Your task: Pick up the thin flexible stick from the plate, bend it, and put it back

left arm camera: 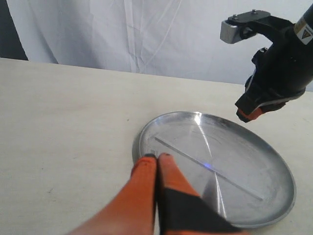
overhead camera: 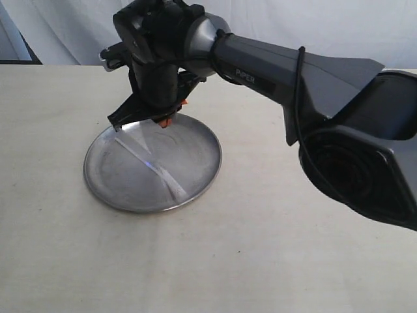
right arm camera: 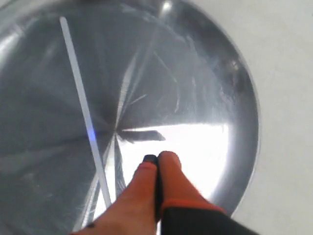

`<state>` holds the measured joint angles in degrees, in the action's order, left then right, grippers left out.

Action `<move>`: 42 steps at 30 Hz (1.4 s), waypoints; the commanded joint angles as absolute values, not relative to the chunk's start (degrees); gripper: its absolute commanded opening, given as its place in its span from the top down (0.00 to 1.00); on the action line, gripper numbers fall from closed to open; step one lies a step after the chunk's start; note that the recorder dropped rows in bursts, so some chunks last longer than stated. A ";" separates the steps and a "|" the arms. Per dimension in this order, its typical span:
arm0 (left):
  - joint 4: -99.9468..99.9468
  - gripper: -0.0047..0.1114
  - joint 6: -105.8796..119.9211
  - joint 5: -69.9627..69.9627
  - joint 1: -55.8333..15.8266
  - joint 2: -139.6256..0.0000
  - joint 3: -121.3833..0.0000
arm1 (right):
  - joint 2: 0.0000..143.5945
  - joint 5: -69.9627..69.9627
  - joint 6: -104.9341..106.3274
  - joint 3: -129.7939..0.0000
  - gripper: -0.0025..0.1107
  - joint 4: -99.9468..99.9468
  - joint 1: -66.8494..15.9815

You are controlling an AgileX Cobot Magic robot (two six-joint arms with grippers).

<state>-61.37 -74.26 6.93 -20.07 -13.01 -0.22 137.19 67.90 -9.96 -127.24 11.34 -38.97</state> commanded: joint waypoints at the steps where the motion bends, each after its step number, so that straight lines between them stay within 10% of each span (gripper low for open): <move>1: -61.51 0.96 -74.31 6.86 -20.22 -12.67 0.00 | 139.54 69.96 -7.84 -127.12 0.99 9.84 -38.71; 11: -61.51 0.96 -74.31 6.86 -20.22 -12.67 0.00 | 141.07 69.96 0.00 -127.12 0.52 1.72 -39.32; 20: -61.51 0.96 -74.31 6.86 -20.22 -12.67 0.00 | 143.64 69.96 0.00 -127.12 0.72 4.24 -39.32; 36: -61.51 0.96 -74.31 6.86 -20.22 -12.67 0.00 | 146.38 69.96 0.00 -126.66 0.54 3.23 -39.42; 42: -61.51 0.96 -74.31 6.86 -20.22 -12.67 0.00 | 147.50 69.96 0.57 -122.24 0.93 3.43 -39.42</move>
